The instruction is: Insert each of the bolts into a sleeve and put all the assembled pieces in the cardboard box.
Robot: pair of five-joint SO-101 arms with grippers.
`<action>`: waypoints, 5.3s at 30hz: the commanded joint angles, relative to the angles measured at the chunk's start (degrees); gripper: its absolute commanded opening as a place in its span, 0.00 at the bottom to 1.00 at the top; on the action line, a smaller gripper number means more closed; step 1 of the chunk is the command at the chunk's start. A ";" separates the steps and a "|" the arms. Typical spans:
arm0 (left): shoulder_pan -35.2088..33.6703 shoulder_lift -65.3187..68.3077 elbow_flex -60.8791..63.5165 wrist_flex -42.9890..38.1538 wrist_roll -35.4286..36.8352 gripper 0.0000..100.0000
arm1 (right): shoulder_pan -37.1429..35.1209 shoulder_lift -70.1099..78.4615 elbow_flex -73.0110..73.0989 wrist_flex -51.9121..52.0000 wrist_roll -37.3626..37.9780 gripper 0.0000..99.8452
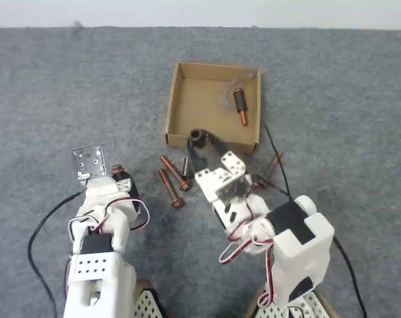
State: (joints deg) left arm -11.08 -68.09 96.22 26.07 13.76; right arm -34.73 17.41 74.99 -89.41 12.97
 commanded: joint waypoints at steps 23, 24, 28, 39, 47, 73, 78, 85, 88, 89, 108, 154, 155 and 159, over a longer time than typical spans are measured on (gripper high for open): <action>0.18 -2.29 -0.84 -2.11 0.26 0.01 | -0.92 -0.92 18.20 -11.38 -3.25 0.01; 0.35 -2.29 -0.92 -2.20 0.26 0.01 | -0.92 -0.84 18.20 -11.38 -3.25 0.01; 0.26 -2.29 -0.57 -7.82 0.53 0.01 | -0.92 -0.84 18.11 -11.30 -4.66 0.01; 5.10 -2.29 -1.36 -31.56 0.70 0.01 | -3.03 -0.40 18.11 -11.21 -6.51 0.01; 13.80 -2.29 -14.02 -24.62 0.70 0.01 | -3.38 -0.31 17.41 -10.95 -6.51 0.01; 32.26 -2.29 -23.60 -11.25 11.60 0.01 | -4.35 -0.75 17.23 -10.95 -6.51 0.01; 32.26 -2.29 -23.52 -9.32 11.60 0.01 | -4.26 -0.75 17.14 -11.03 -6.51 0.01; 32.26 -2.37 -18.07 -13.71 11.25 0.01 | -4.26 -0.75 17.14 -11.21 -6.68 0.01; 32.35 -4.57 -15.34 -15.82 8.26 0.01 | -4.18 -0.75 17.14 -11.21 -6.68 0.01; 32.35 -6.07 -14.64 -15.82 8.00 0.01 | -4.18 -0.75 17.14 -11.21 -6.68 0.01; 34.64 -21.80 -6.46 -12.66 5.71 0.01 | -3.12 -0.92 17.58 -11.30 -6.77 0.01; 34.64 -16.18 -1.36 -29.01 5.63 0.01 | -1.27 -7.43 19.69 -9.98 -6.86 0.01; 34.64 -16.18 -1.10 -29.01 5.63 0.01 | -1.27 -7.43 19.69 -9.98 -6.86 0.01; 34.99 -16.18 -0.75 -29.01 5.63 0.01 | -1.27 -7.43 19.69 -9.98 -6.86 0.01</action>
State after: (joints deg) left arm 23.65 -84.70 96.48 -1.10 19.82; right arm -36.75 13.19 93.19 -98.90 6.90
